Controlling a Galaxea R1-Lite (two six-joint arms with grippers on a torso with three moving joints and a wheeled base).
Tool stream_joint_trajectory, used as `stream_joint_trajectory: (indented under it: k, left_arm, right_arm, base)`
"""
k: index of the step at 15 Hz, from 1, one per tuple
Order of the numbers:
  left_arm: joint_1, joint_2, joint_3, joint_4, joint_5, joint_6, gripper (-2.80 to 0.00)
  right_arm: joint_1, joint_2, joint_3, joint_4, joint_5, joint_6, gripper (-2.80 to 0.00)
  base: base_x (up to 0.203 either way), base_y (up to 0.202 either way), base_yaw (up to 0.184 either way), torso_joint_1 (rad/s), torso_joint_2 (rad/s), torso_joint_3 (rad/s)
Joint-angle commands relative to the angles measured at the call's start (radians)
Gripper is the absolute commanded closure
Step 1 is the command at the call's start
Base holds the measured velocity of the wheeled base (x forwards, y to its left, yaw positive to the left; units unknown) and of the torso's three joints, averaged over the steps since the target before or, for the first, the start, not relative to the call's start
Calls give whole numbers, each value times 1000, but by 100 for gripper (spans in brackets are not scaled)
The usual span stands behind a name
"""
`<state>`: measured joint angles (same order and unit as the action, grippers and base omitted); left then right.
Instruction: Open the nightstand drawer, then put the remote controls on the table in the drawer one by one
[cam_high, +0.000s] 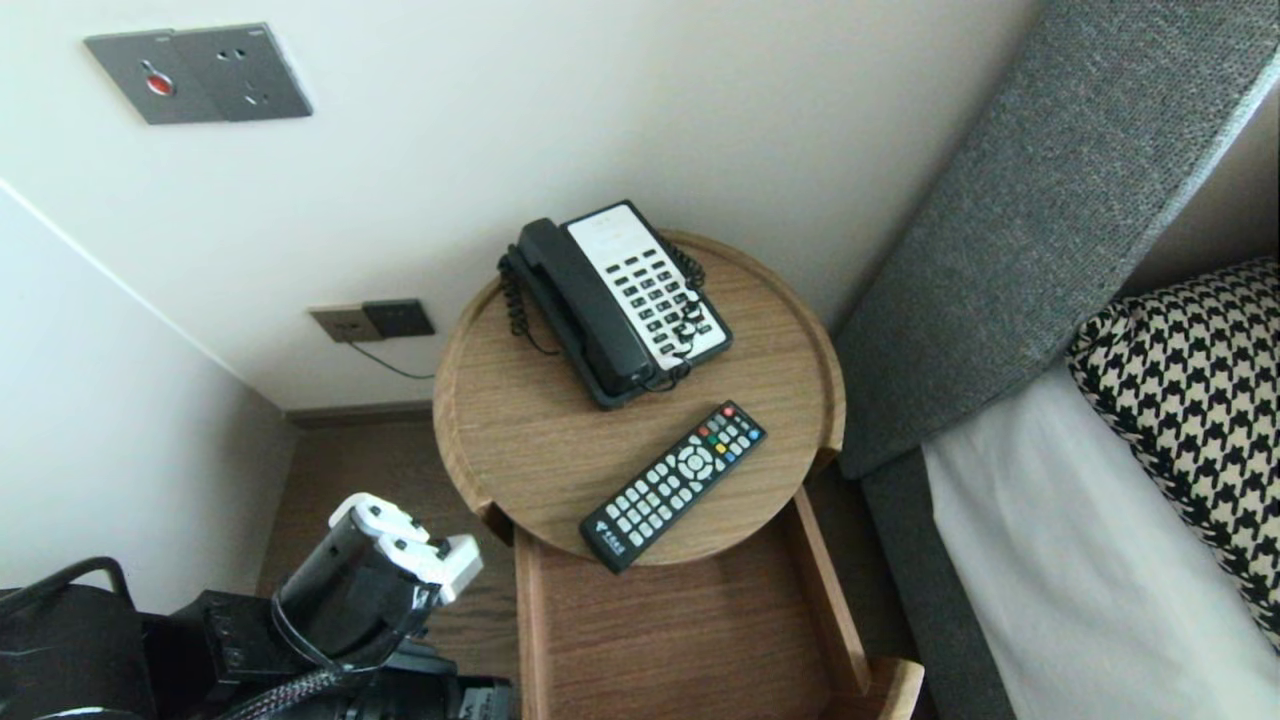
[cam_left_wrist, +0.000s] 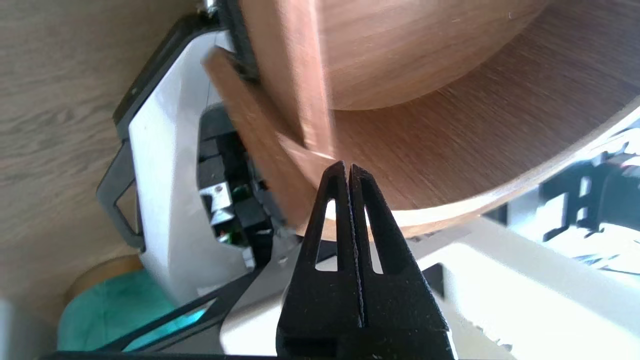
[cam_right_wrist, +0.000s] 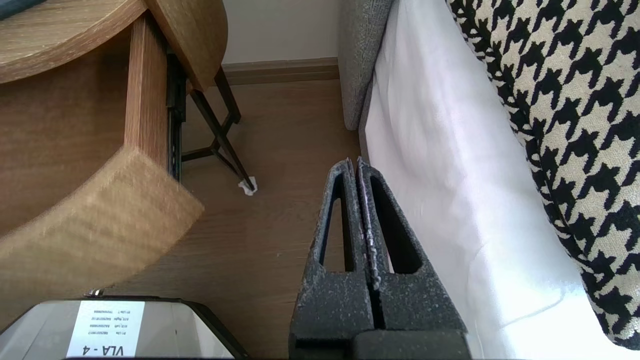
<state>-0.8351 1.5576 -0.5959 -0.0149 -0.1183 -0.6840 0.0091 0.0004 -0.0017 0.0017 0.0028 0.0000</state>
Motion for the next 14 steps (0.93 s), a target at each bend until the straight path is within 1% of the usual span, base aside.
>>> stream_joint_trajectory:
  k: [1,6,8,9,10,11,14]
  left_arm:
    - [-1,-7,17,1,-7,-3,0]
    - [-4,-30,32,2,-12,-3,0]
    - [-2,-73,14,-3,-3,1,0]
    - [4,-103,-11,-5,1,13,0]
    - [26,-128,-52,3,-1,39,0]
    - [48,-132,-90,14,-4,86,0]
    - [122,-91,-235,47,2,250,0]
  right_arm:
    - [0,-2,0,0,0,0,0]
    - [0,-2,0,0,0,0,0]
    - [0,-2,0,0,0,-1,0]
    - [0,-2,0,0,0,-1,0]
    - [0,-2,0,0,0,0,0]
    - [0,-2,0,0,0,0,0]
    - [0,-2,0,0,0,0,0]
  base:
    - [0,0,0,0,0,0]
    - [0,0,0,0,0,0]
    - [0,0,0,0,0,0]
    - [0,0,0,0,0,0]
    - [0,0,0,0,0,0]
    - [0,0,0,0,0,0]
    - [0,0,0,0,0,0]
